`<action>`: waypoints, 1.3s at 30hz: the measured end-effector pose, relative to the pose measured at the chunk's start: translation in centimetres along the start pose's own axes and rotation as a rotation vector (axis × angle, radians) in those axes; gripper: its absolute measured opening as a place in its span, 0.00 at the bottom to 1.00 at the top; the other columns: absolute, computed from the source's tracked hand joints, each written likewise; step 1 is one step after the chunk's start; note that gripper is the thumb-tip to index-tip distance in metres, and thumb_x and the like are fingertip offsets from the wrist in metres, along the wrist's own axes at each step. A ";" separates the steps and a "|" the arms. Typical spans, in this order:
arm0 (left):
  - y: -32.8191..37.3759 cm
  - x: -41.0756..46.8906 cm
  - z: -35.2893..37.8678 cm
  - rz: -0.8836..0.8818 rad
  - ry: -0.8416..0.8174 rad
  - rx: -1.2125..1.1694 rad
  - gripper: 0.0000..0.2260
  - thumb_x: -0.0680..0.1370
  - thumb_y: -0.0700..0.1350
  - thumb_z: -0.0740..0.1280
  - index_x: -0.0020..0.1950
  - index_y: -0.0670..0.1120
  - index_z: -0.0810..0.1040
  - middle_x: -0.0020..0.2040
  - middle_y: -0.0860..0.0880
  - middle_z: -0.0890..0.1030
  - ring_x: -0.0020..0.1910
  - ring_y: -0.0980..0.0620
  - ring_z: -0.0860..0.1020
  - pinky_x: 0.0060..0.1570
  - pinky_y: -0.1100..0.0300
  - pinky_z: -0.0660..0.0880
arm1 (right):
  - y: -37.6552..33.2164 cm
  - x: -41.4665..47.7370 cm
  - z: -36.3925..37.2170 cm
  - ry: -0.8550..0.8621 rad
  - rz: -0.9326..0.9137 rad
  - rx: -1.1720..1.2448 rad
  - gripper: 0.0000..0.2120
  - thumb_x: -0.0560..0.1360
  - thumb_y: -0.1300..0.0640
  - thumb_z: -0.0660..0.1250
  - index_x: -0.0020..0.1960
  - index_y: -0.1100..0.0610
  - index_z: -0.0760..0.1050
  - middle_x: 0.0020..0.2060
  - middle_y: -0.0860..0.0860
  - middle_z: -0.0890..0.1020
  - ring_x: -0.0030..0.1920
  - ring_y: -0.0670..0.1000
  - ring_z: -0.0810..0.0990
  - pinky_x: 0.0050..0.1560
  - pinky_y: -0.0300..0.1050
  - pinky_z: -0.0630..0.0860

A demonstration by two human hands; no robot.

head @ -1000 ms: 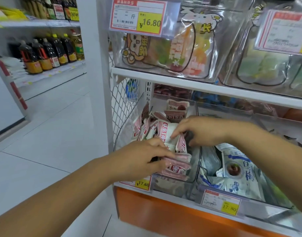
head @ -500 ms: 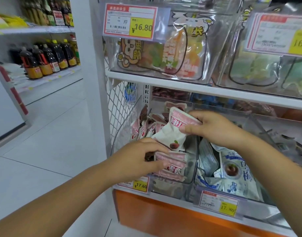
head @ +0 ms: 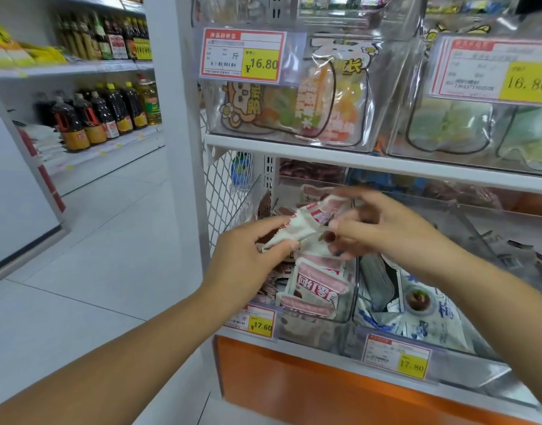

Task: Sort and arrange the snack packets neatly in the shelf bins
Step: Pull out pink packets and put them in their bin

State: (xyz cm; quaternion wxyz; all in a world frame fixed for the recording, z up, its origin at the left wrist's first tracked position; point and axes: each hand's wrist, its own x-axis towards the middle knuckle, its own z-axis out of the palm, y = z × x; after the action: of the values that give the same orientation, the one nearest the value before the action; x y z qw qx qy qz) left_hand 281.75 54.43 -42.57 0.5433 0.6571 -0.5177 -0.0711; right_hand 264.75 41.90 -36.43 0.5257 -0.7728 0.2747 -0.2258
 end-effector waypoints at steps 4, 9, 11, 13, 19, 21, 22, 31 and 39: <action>-0.1 -0.1 0.3 0.249 -0.057 0.289 0.19 0.72 0.48 0.75 0.62 0.57 0.80 0.56 0.61 0.80 0.55 0.66 0.73 0.55 0.76 0.66 | -1.0 -1.4 1.0 -0.176 0.156 0.326 0.21 0.71 0.48 0.66 0.60 0.57 0.73 0.50 0.61 0.84 0.48 0.62 0.84 0.48 0.53 0.82; 0.1 0.6 -0.5 0.116 -0.364 0.187 0.32 0.70 0.54 0.76 0.72 0.62 0.68 0.68 0.63 0.71 0.64 0.69 0.67 0.64 0.74 0.62 | -0.5 -1.0 -0.1 0.029 0.051 -0.253 0.28 0.69 0.62 0.75 0.65 0.49 0.69 0.47 0.50 0.83 0.45 0.51 0.84 0.51 0.54 0.81; -0.4 0.9 -1.4 0.021 -0.471 0.234 0.37 0.69 0.57 0.75 0.74 0.64 0.62 0.72 0.65 0.65 0.67 0.68 0.64 0.67 0.65 0.63 | -1.5 -0.9 -1.2 0.014 0.029 -0.513 0.31 0.67 0.59 0.77 0.65 0.46 0.66 0.47 0.46 0.82 0.45 0.47 0.83 0.51 0.50 0.80; -1.1 1.0 -2.1 -0.025 -0.537 0.283 0.38 0.69 0.58 0.75 0.75 0.64 0.59 0.70 0.66 0.62 0.67 0.66 0.64 0.67 0.63 0.64 | -2.2 -0.8 -1.5 -0.097 -0.002 -0.661 0.24 0.68 0.56 0.77 0.58 0.46 0.68 0.46 0.45 0.81 0.44 0.46 0.81 0.48 0.47 0.78; -2.0 0.8 -2.4 -0.032 -0.635 0.381 0.30 0.72 0.61 0.69 0.73 0.60 0.66 0.65 0.60 0.72 0.55 0.67 0.70 0.46 0.81 0.64 | 0.4 0.4 4.1 -0.475 -0.154 -1.261 0.12 0.75 0.56 0.67 0.41 0.49 0.64 0.40 0.46 0.69 0.42 0.49 0.71 0.35 0.42 0.63; -2.1 1.0 -2.5 -0.026 -0.652 0.417 0.29 0.73 0.62 0.67 0.73 0.60 0.66 0.65 0.60 0.72 0.55 0.65 0.70 0.45 0.81 0.64 | 0.7 1.0 4.5 -0.502 -0.148 -1.318 0.09 0.75 0.56 0.65 0.41 0.50 0.66 0.37 0.47 0.71 0.40 0.50 0.72 0.33 0.44 0.64; -2.2 1.1 -2.5 -0.022 -0.666 0.428 0.29 0.73 0.63 0.66 0.73 0.59 0.67 0.65 0.59 0.72 0.56 0.64 0.70 0.46 0.79 0.64 | 0.5 1.2 4.0 -0.520 -0.109 -1.291 0.08 0.75 0.54 0.66 0.41 0.51 0.67 0.36 0.47 0.72 0.37 0.49 0.71 0.33 0.44 0.64; -2.4 1.3 -2.3 -0.017 -0.705 0.447 0.23 0.77 0.60 0.64 0.72 0.60 0.68 0.66 0.58 0.73 0.59 0.61 0.71 0.53 0.72 0.66 | 0.7 1.7 4.2 -0.595 -0.088 -1.393 0.10 0.75 0.53 0.66 0.37 0.56 0.75 0.31 0.52 0.75 0.30 0.48 0.69 0.30 0.42 0.65; -1.6 1.5 -1.7 -0.060 -0.674 0.324 0.34 0.70 0.68 0.64 0.75 0.62 0.62 0.72 0.61 0.67 0.64 0.66 0.67 0.61 0.69 0.65 | 0.9 4.7 2.0 -0.540 -0.071 -1.443 0.19 0.78 0.40 0.57 0.50 0.54 0.76 0.43 0.51 0.81 0.46 0.54 0.79 0.54 0.51 0.75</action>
State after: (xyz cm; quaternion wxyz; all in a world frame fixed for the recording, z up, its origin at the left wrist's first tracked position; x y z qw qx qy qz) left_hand 284.49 54.16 -42.46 0.2290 0.6892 -0.6525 -0.2163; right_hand 269.33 39.89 -37.65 -0.0669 -0.9608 0.1914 0.1889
